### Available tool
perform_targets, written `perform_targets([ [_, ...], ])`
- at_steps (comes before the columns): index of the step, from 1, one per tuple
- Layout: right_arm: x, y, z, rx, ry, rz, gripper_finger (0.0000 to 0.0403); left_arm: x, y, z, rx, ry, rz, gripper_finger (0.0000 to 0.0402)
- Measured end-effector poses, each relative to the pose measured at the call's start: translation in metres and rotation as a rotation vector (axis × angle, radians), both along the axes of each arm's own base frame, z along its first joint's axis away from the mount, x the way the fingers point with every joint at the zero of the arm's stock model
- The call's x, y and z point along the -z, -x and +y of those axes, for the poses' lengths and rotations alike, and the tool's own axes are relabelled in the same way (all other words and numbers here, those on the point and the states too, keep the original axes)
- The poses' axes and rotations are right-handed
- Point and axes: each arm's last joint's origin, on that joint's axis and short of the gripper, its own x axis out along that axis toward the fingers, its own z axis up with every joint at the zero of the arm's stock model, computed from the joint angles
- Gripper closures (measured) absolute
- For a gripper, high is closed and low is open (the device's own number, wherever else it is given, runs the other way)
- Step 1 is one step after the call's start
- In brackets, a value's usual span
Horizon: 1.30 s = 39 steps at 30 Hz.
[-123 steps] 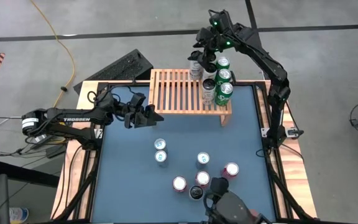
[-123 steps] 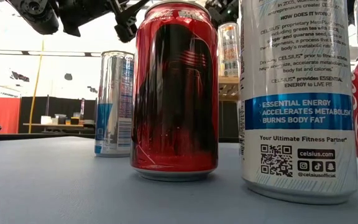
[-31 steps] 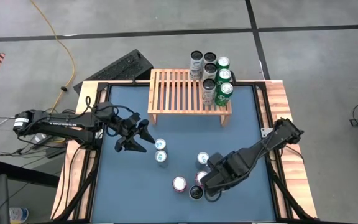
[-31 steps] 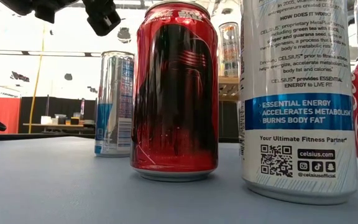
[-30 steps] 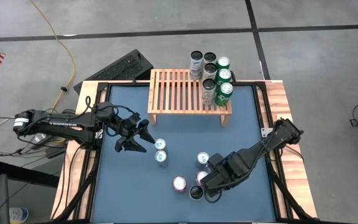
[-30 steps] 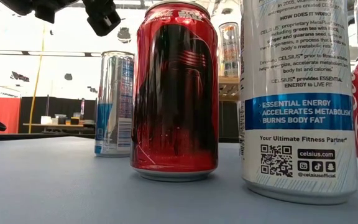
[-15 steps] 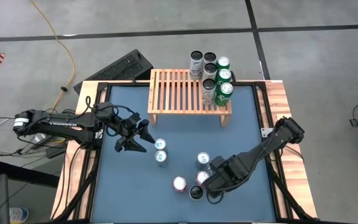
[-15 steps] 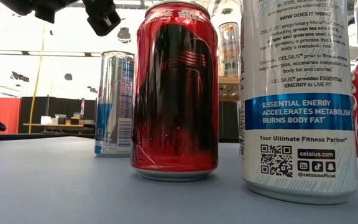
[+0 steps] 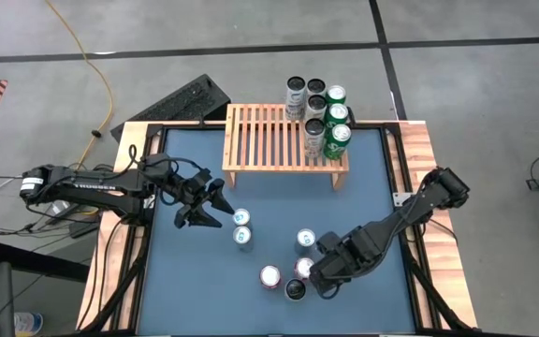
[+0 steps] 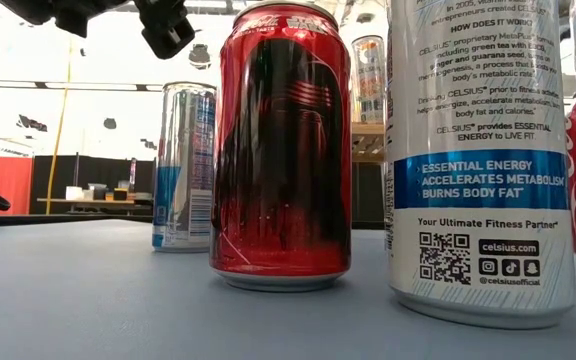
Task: Place canned beverage on shelf
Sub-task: Put the right white-blue soda can on the shelf aligned with the other white-blue soda can
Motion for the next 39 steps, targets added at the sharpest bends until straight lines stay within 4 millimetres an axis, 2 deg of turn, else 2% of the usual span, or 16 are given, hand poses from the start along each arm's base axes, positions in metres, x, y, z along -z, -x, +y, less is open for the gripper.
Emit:
perform_targets([
  [4,0.000,0.000,0.000,-0.009,-0.001,-0.001,0.0088,0.000,0.000,0.000,-0.007,0.001,0.000,0.0109],
  [11,0.000,0.000,0.001,-0.040,-0.024,0.006,0.0125,0.000,0.000,0.001,-0.019,0.000,-0.001,0.0109],
  [18,0.001,0.000,0.001,-0.049,-0.033,0.008,0.0142,0.000,0.000,0.001,-0.021,-0.001,-0.001,0.0109],
  [22,0.010,0.000,0.002,-0.048,-0.040,0.021,0.0179,0.000,0.000,0.001,-0.021,-0.001,-0.001,0.0109],
  [27,0.010,0.001,0.002,-0.059,-0.058,0.026,0.0238,0.000,0.000,0.001,-0.021,-0.001,-0.001,0.0109],
  [30,0.010,0.000,0.001,-0.056,-0.062,0.024,0.0247,0.000,0.000,0.001,-0.021,-0.001,-0.001,0.0109],
  [35,0.004,-0.004,0.000,-0.090,-0.068,0.002,0.0247,0.000,0.000,0.001,-0.021,-0.001,0.001,0.0109],
  [39,-0.016,-0.008,-0.007,-0.121,-0.071,-0.027,0.0247,0.001,0.000,0.001,-0.021,0.000,0.009,0.0109],
])
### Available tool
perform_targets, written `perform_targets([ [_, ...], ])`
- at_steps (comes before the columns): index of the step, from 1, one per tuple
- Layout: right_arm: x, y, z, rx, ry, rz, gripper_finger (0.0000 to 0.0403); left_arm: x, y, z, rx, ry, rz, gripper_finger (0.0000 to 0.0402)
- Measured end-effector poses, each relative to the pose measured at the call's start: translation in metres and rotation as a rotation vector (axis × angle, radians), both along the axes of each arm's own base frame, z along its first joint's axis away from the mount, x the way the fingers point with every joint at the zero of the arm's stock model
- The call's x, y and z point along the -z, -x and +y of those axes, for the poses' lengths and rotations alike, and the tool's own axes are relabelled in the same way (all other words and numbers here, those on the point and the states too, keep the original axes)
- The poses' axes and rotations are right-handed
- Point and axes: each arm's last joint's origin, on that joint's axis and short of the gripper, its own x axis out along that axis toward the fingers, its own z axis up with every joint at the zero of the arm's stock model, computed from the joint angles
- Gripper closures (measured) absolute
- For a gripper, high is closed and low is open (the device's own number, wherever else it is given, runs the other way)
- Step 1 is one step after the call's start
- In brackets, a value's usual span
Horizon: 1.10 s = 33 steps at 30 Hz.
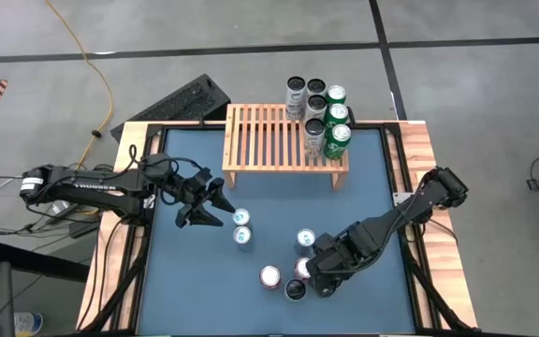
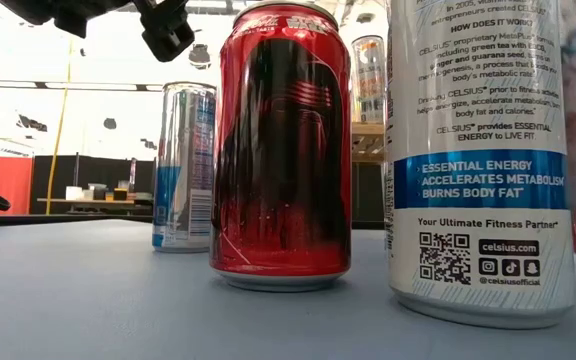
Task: Place canned beverage on shelf
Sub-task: Put the right white-blue soda can on the shelf aligned with the other white-blue soda can
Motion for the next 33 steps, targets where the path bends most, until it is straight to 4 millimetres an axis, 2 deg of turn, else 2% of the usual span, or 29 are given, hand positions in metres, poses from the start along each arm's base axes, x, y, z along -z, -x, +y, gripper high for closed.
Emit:
perform_targets([
  [7,-0.056,0.010,-0.031,-0.066,0.082,0.034,0.0247,0.001,0.000,0.000,0.000,0.002,0.015,0.0109],
  [11,-0.089,0.014,-0.049,-0.068,0.093,-0.119,0.0247,0.001,0.000,0.000,-0.005,0.003,0.016,0.0109],
  [14,-0.105,0.013,-0.067,-0.064,0.102,-0.197,0.0247,0.003,0.000,0.001,-0.028,0.006,0.030,0.0109],
  [23,-0.133,0.015,-0.112,-0.113,0.162,-0.340,0.0249,0.003,-0.001,0.002,-0.061,0.009,0.038,0.0109],
  [33,-0.148,0.007,-0.165,-0.276,0.305,-0.451,0.0249,-0.005,-0.001,0.003,-0.109,0.033,-0.037,0.0109],
])
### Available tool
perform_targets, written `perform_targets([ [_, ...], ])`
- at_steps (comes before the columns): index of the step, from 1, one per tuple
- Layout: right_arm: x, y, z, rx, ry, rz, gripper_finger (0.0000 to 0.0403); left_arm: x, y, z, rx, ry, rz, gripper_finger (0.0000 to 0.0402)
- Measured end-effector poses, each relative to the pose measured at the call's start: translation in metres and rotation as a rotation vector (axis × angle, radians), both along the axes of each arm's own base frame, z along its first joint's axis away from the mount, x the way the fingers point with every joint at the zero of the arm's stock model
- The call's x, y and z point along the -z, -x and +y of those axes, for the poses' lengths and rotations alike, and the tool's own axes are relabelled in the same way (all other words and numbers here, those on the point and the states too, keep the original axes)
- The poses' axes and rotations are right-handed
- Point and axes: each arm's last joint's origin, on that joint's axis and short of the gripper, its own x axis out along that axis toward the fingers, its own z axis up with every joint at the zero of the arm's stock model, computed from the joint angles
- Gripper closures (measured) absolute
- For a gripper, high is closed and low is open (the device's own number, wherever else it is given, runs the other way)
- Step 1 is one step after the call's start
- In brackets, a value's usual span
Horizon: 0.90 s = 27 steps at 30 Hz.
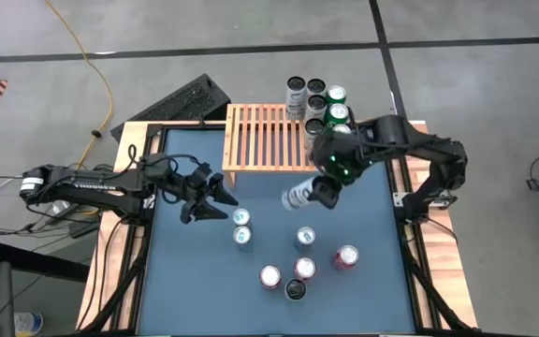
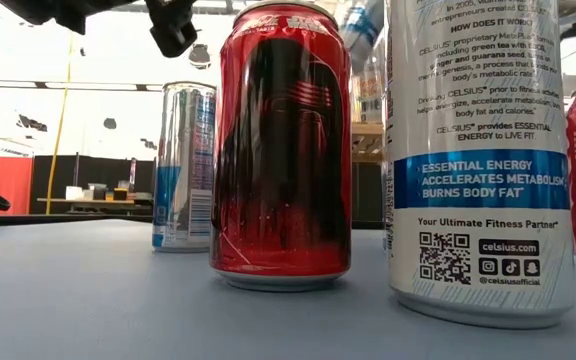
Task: Place canned beverage on shelf
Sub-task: Put the right white-blue soda can on the shelf aligned with the other white-blue soda can
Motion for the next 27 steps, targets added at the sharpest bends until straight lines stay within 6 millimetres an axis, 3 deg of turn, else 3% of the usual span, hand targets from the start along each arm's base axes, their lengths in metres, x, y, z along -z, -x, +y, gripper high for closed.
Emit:
perform_targets([
  [10,-0.029,0.003,-0.040,-0.186,0.228,-0.178,0.0249,-0.007,0.000,0.003,-0.093,0.073,-0.056,0.0109],
  [17,-0.046,0.003,-0.067,-0.236,0.555,-0.263,0.0249,-0.008,-0.001,0.007,-0.231,0.099,-0.067,0.0109],
  [27,-0.050,-0.001,-0.117,-0.262,0.807,-0.246,0.0249,-0.008,-0.001,0.010,-0.342,0.150,-0.064,0.0109],
])
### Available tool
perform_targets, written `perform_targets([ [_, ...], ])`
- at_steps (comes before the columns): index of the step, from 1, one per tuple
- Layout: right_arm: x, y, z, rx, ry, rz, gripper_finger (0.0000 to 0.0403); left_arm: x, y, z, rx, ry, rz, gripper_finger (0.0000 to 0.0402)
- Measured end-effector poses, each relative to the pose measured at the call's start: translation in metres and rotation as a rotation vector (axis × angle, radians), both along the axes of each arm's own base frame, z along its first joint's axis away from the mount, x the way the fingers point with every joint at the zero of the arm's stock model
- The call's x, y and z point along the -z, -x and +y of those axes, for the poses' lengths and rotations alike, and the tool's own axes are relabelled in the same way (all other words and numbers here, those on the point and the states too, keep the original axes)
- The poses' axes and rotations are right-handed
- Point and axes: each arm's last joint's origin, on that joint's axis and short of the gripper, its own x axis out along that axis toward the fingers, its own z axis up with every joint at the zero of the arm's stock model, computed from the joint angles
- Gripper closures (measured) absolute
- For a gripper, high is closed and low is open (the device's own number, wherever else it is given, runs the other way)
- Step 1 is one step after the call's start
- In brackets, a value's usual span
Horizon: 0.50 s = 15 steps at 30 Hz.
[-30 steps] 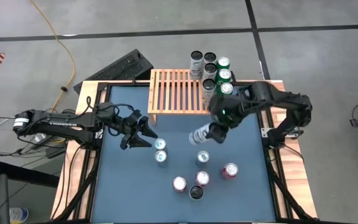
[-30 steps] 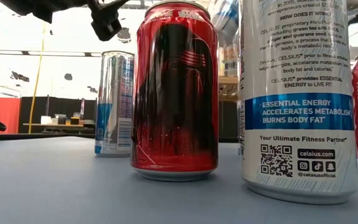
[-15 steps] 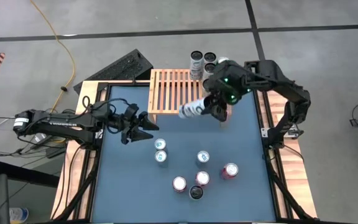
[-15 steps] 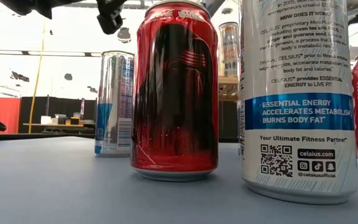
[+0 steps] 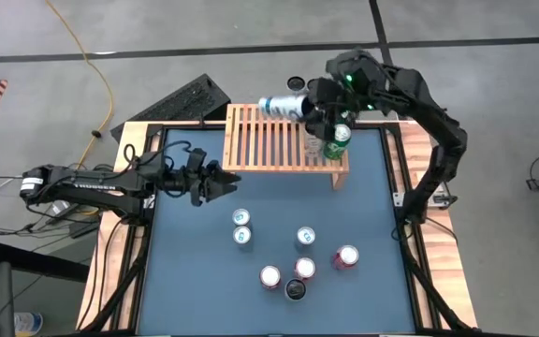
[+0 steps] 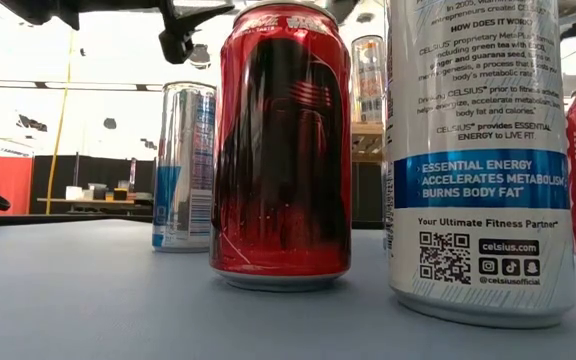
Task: Place canned beverage on shelf
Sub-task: Put the right white-blue soda can on the shelf aligned with the other white-blue soda can
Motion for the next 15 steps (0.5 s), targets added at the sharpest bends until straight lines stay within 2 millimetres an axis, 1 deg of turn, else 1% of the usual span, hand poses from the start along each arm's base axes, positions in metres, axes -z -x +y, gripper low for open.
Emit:
perform_targets([
  [2,0.004,-0.001,-0.014,0.017,0.029,0.029,0.0249,0.000,0.000,0.001,-0.012,0.005,0.001,0.0109],
  [7,0.021,-0.015,-0.032,0.001,0.051,0.126,0.0249,0.000,0.001,0.009,-0.085,0.029,-0.001,0.0109],
  [11,0.035,-0.027,-0.035,-0.044,0.026,0.184,0.0249,0.000,0.002,0.014,-0.134,0.035,-0.003,0.0109],
  [15,0.039,-0.024,-0.034,-0.064,0.029,0.250,0.0249,0.000,0.002,0.019,-0.163,0.036,-0.004,0.0109],
])
